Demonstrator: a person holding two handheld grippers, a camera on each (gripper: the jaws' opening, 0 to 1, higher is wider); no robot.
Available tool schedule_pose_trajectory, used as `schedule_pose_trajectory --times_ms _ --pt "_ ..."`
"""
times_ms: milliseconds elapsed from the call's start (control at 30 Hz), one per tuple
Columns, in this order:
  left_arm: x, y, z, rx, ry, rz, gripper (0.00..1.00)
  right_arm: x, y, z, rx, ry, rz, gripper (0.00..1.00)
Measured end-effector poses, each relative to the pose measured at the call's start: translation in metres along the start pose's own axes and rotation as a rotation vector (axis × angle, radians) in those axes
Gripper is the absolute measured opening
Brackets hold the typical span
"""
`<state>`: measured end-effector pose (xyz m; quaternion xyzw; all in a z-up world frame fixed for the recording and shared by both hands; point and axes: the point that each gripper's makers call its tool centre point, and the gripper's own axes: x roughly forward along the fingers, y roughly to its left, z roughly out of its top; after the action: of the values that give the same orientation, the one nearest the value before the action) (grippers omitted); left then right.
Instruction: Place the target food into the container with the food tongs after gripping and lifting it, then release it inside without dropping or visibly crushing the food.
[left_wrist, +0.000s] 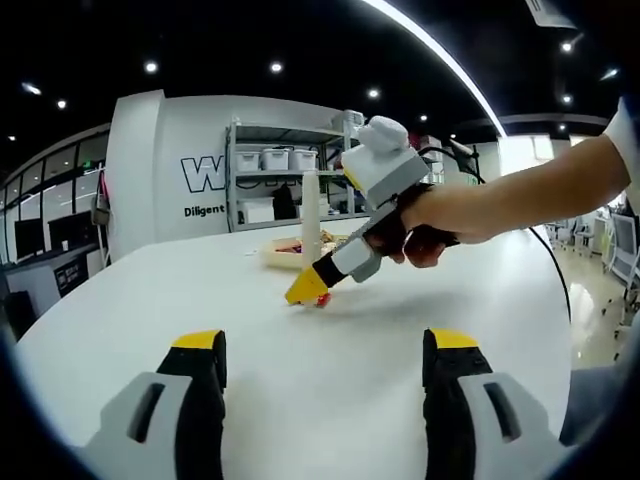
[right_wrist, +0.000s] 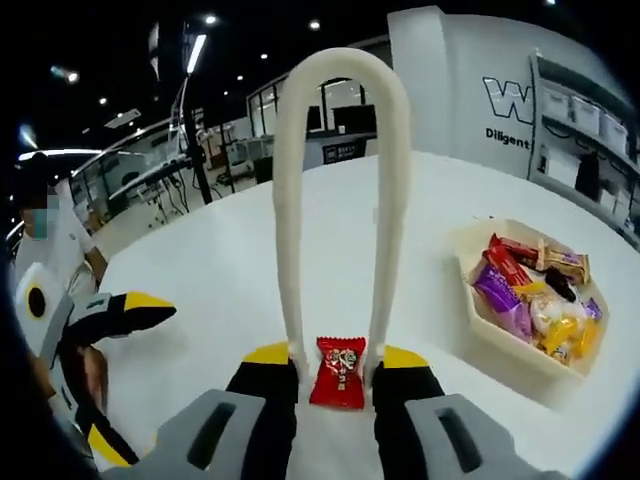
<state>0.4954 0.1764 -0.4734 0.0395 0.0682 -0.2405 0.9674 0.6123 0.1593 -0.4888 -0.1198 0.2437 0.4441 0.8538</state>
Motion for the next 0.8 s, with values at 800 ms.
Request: schedule_pose_trajectory --times_ms 800 --pt "0.000 0.000 0.000 0.005 0.002 0.001 0.79 -0.076 -0.090 0.044 0.138 -0.070 -0.117 0.11"
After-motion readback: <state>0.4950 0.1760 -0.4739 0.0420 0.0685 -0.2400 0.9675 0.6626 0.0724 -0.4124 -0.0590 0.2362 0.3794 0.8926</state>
